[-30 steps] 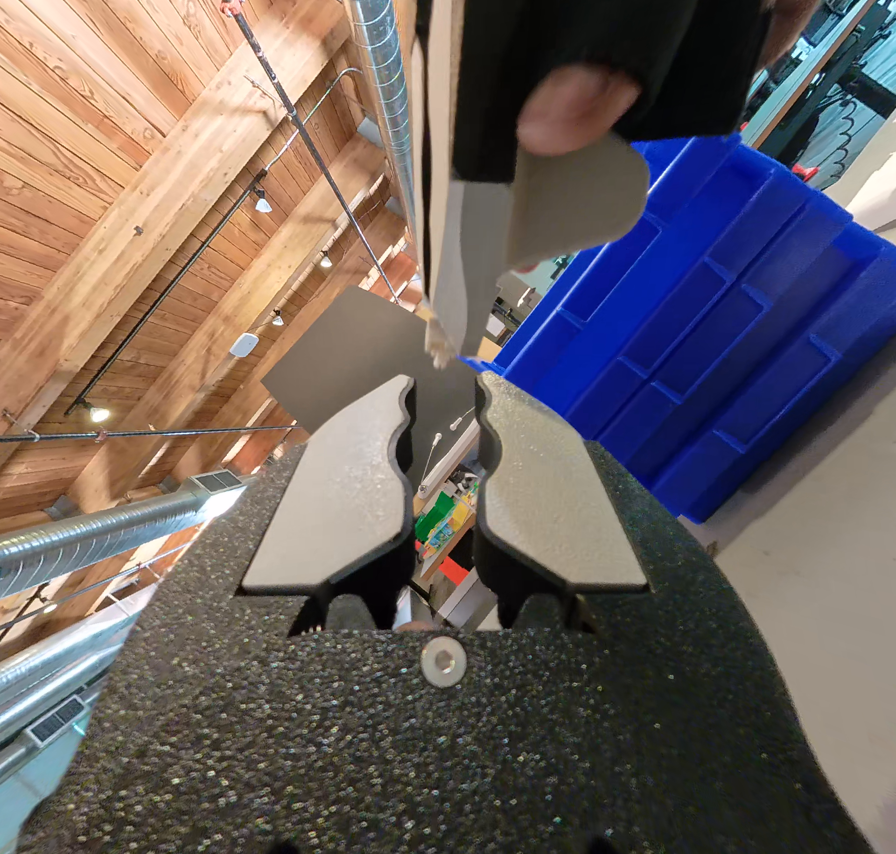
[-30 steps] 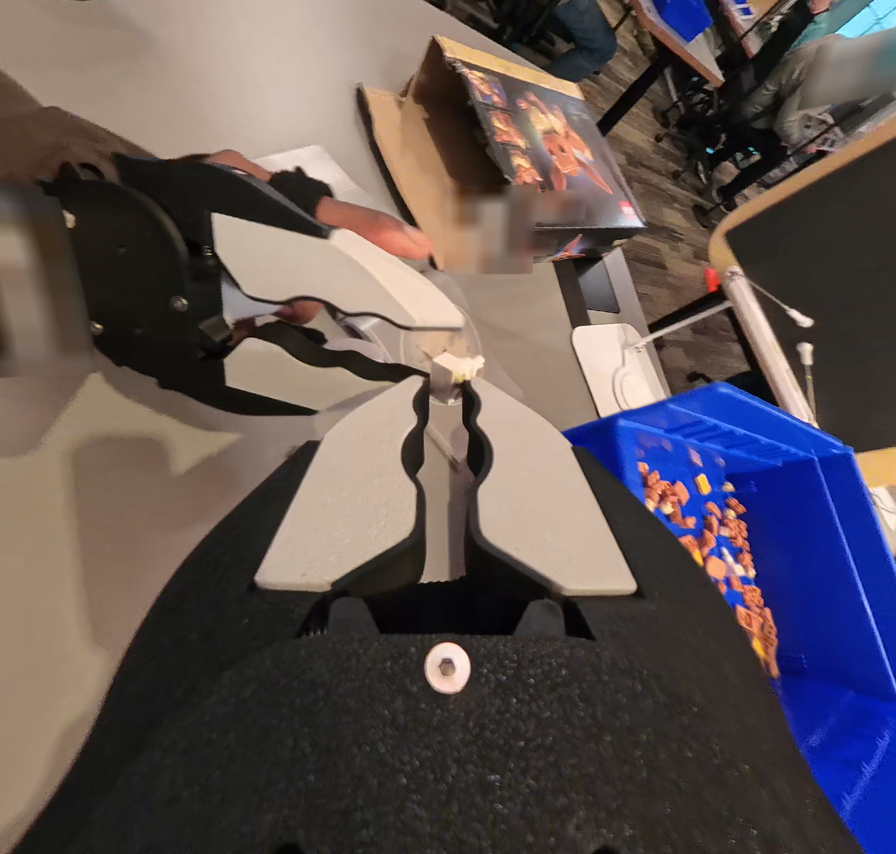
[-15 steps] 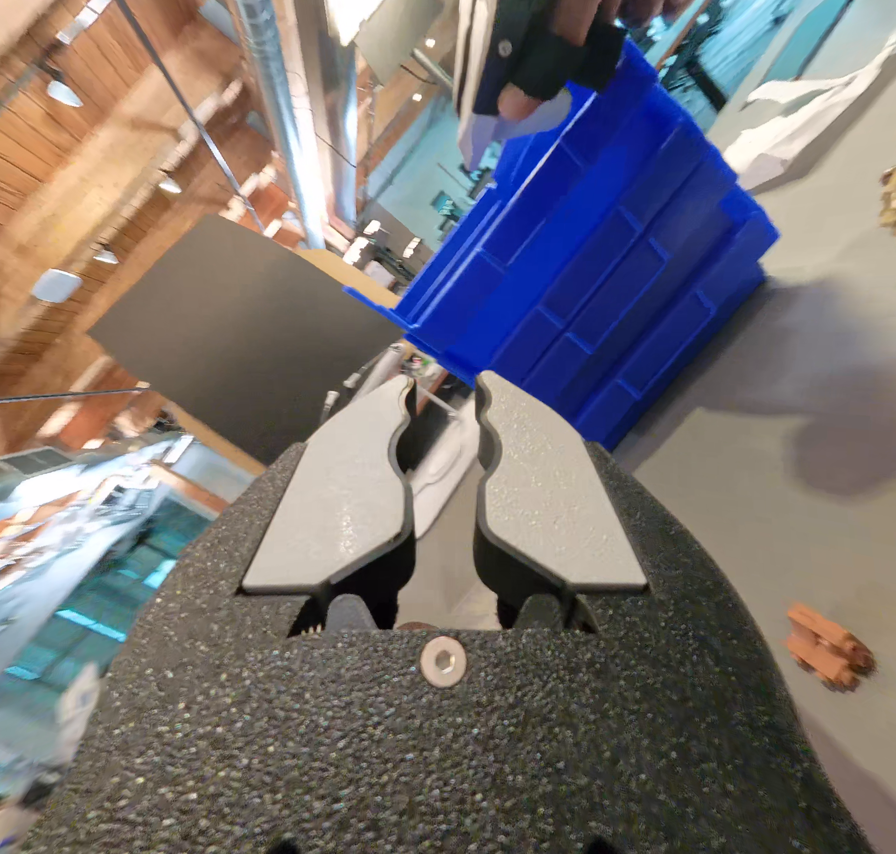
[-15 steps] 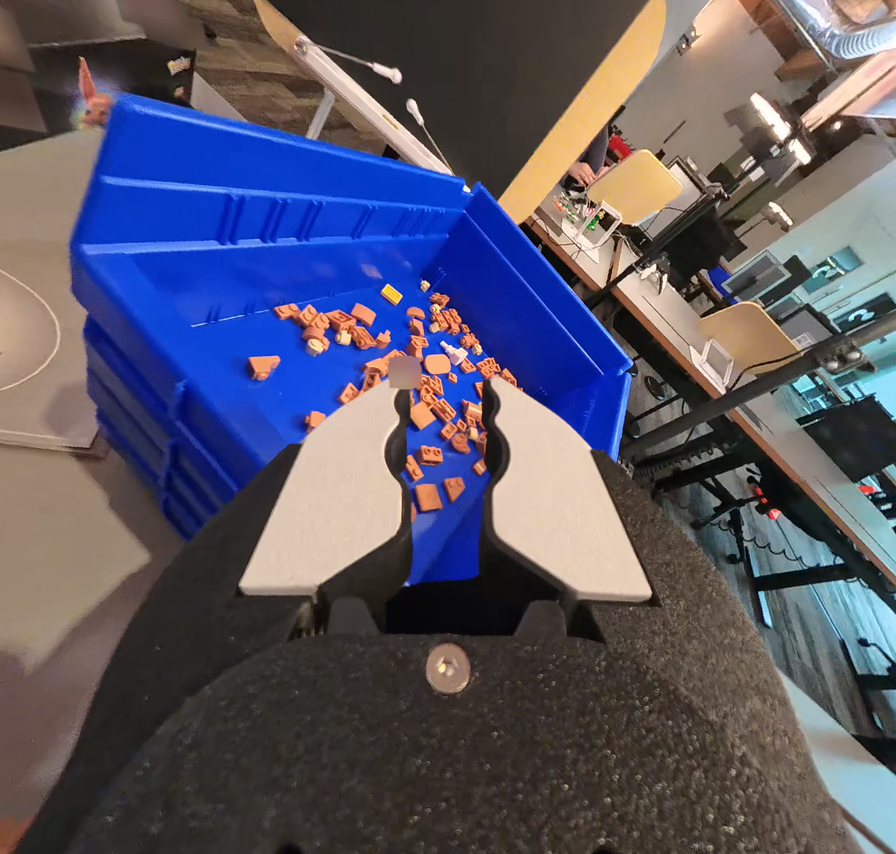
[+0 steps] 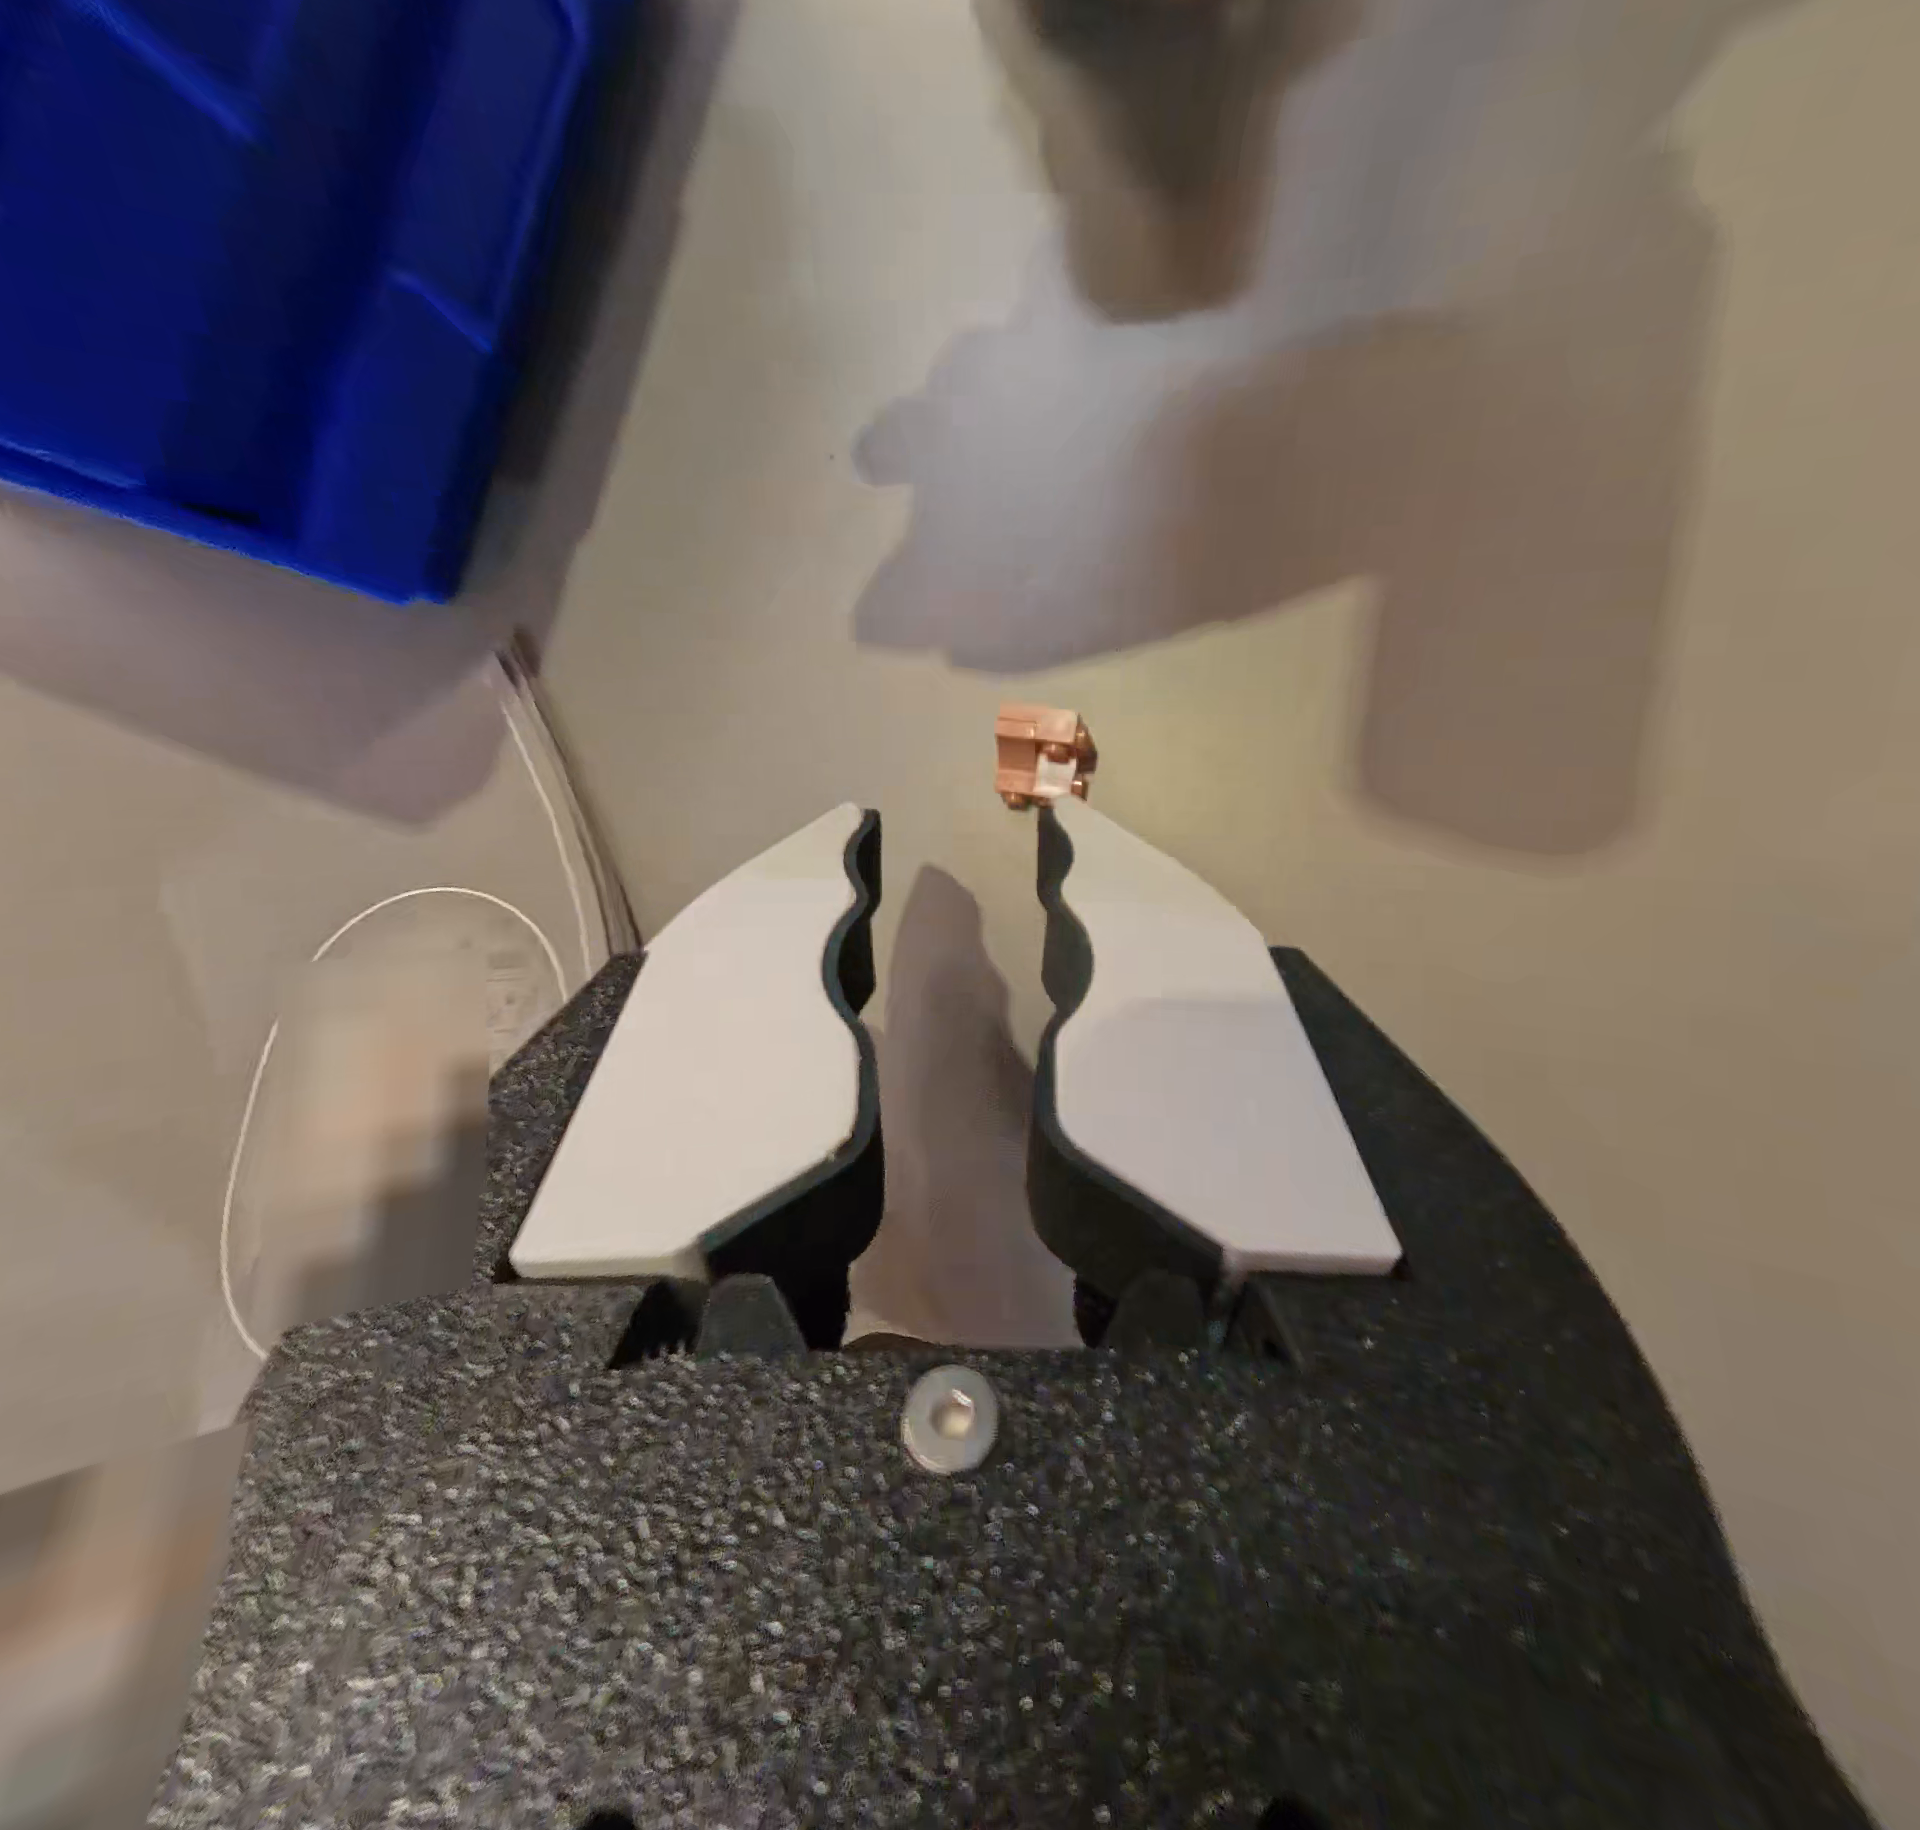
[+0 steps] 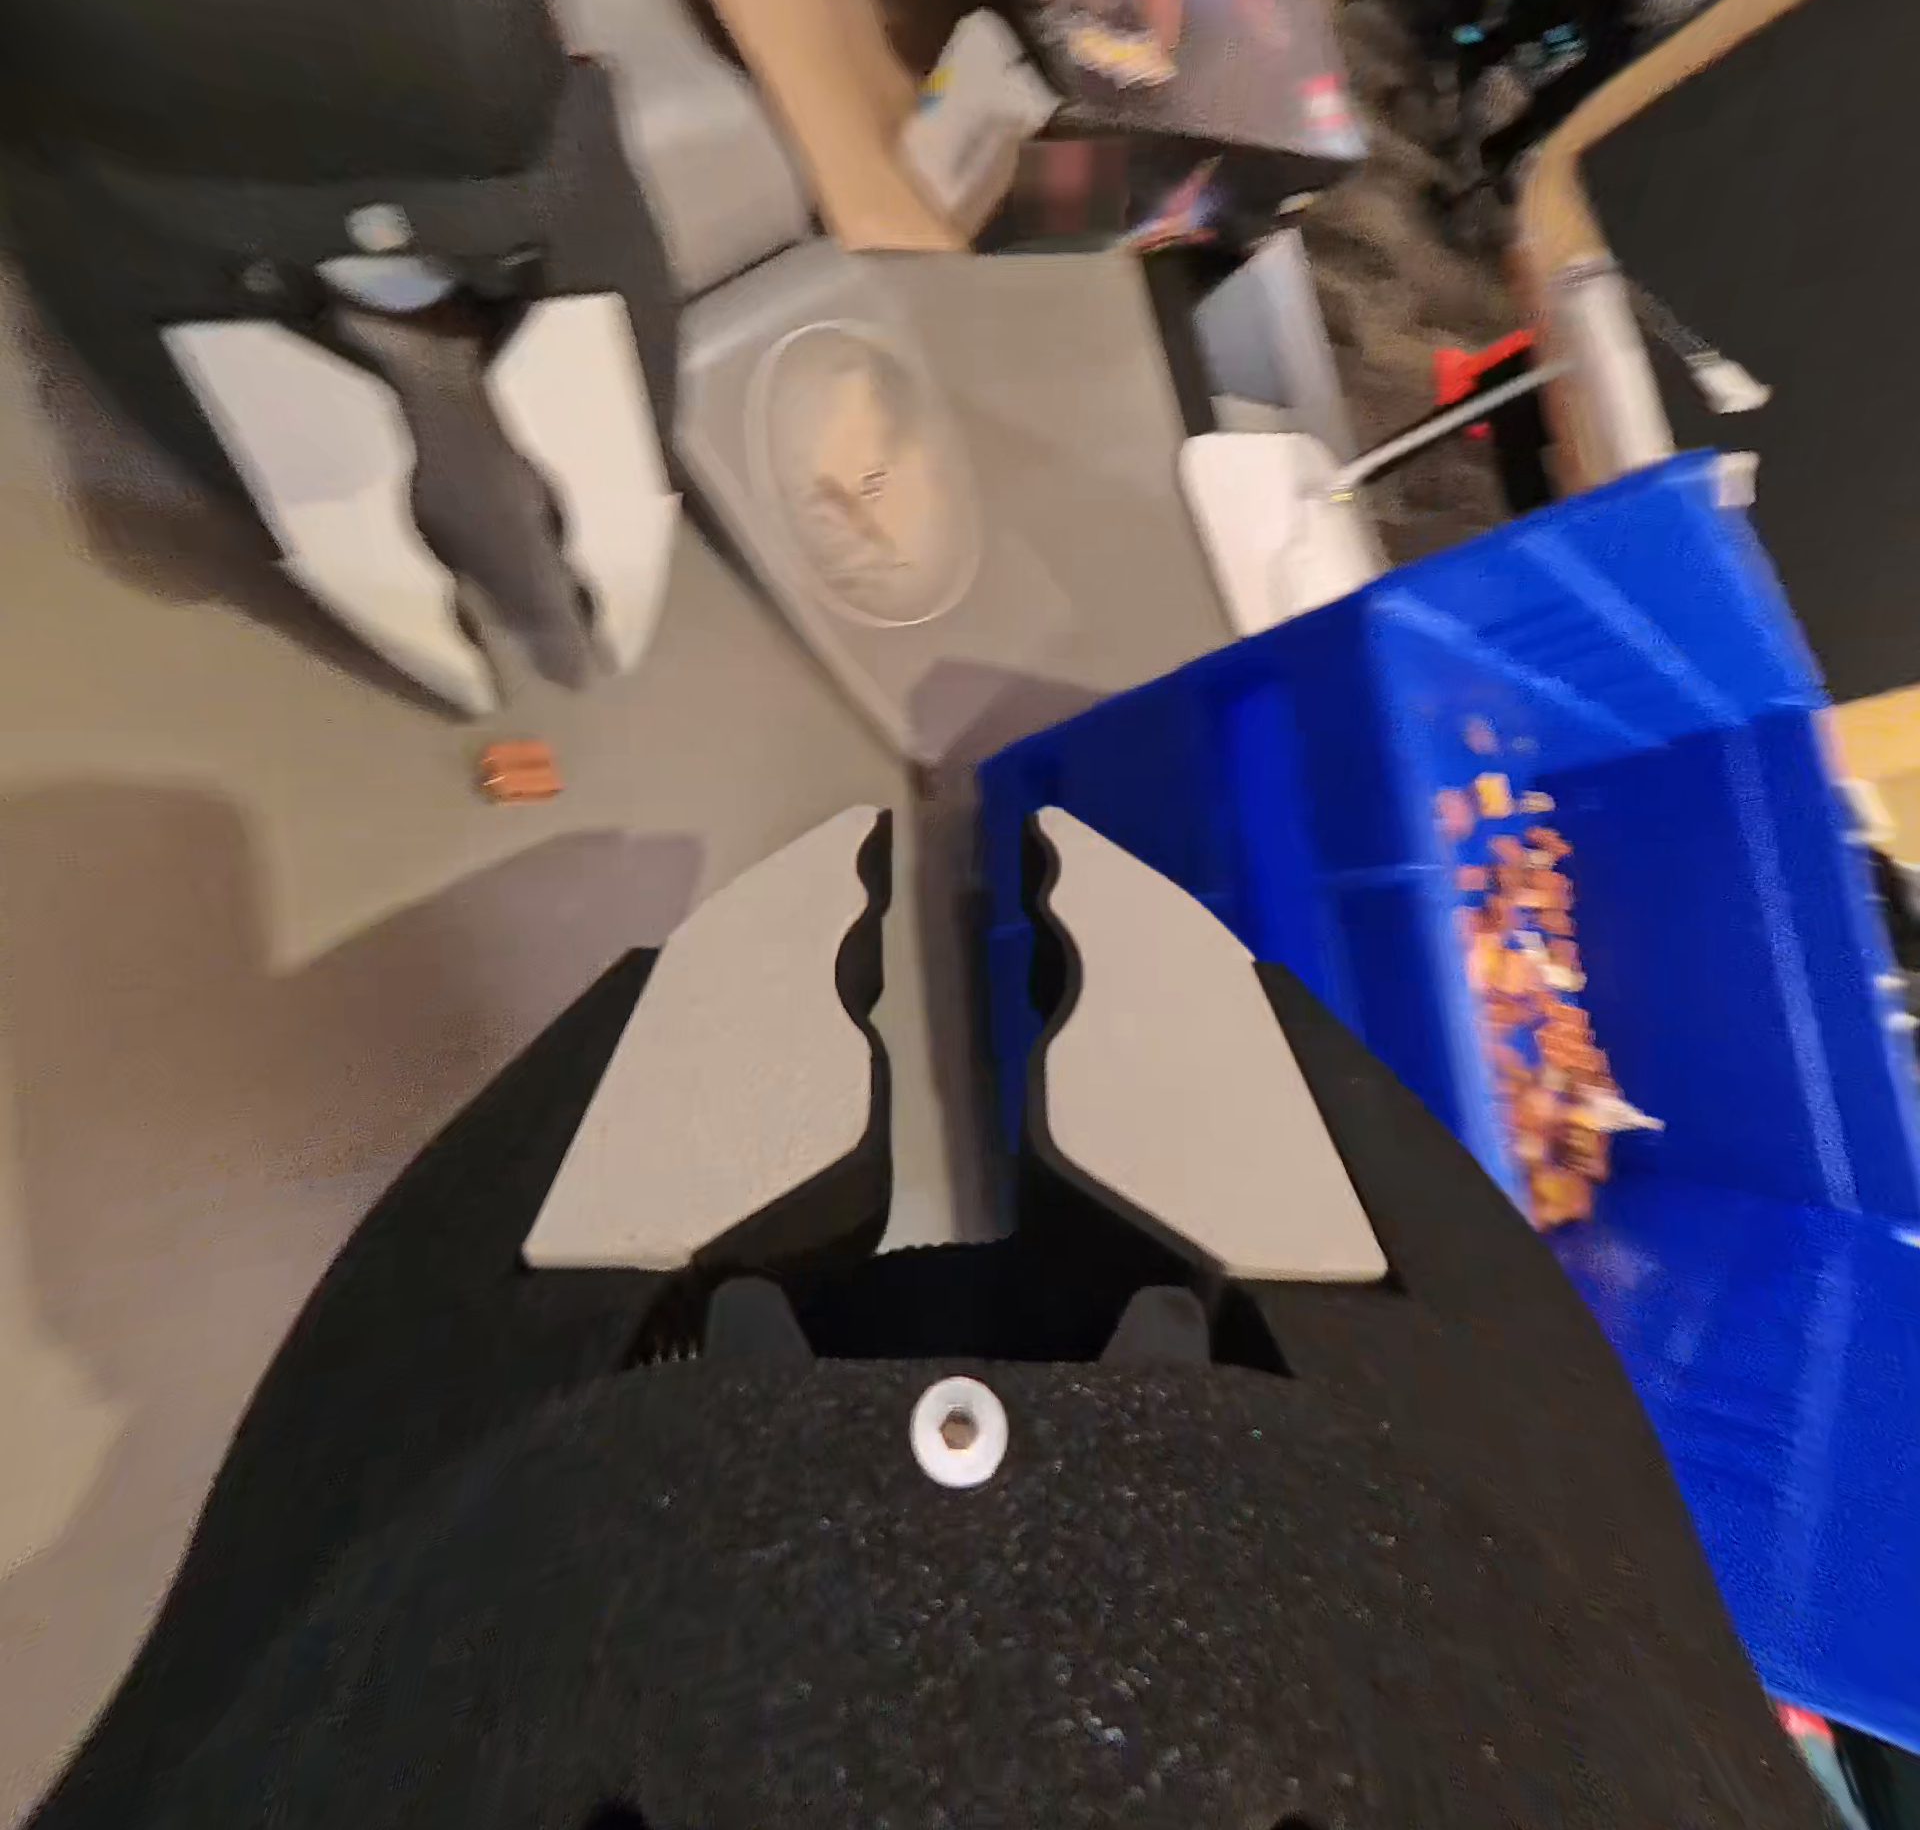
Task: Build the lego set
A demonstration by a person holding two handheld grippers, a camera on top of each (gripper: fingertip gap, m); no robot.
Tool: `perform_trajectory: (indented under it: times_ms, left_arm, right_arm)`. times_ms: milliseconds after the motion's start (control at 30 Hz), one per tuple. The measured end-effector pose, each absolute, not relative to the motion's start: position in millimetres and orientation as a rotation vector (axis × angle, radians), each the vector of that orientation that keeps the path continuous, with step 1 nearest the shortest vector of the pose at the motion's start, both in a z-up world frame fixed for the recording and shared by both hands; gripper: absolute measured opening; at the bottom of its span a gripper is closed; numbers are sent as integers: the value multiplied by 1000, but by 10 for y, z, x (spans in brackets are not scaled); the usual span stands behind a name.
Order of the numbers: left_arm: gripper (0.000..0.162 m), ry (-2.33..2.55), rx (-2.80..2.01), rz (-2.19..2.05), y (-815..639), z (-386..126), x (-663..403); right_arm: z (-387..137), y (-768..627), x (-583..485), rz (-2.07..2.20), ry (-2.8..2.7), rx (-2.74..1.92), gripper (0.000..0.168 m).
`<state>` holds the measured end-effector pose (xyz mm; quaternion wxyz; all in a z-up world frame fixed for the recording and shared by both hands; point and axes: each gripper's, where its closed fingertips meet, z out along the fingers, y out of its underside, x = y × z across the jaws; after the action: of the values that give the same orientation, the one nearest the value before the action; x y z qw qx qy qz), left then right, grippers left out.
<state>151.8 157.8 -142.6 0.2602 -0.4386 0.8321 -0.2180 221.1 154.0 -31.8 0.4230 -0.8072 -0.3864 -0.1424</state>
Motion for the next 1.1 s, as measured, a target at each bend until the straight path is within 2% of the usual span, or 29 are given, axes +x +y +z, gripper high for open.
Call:
perform_trajectory:
  times_ms: [33, 133, 233, 300, 333, 500, 633, 833, 1100]
  left_arm:
    - [29, 2274, -1183, -579, 1559, -1477, 1518]
    - [32, 2334, -1155, -551, 1479, -1612, 1529]
    - [32, 2332, -1145, -564, 1425, -1659, 1593]
    - [28, 2318, -1155, -571, 1420, -1664, 1627]
    - [21, 2322, -1151, -568, 1418, -1672, 1629]
    - [19, 2330, -998, -546, 1361, -1648, 1663]
    - [19, 2250, -739, -548, 1235, -1432, 1739]
    - [19, 1952, -338, -430, 1101, -912, 1843]
    - [18, 1721, -159, -167, 1172, -655, 1914]
  right_arm:
    - [-476, 1478, 2156, -344, -993, -2035, 23]
    - [-753, 1349, 2083, -334, -1007, -2032, 23]
    - [-781, 1308, 2062, -331, -988, -1994, 21]
    - [-762, 1312, 2078, -345, -975, -1973, 21]
    - [-758, 1317, 2078, -351, -974, -1963, 20]
    - [-866, 1306, 1987, -357, -1037, -1959, 20]
    - [-968, 1276, 1943, -323, -1083, -1980, 20]
    - [-878, 1174, 1869, 180, -851, -2081, 21]
    - [-665, 1053, 1807, 464, -780, -2012, 25]
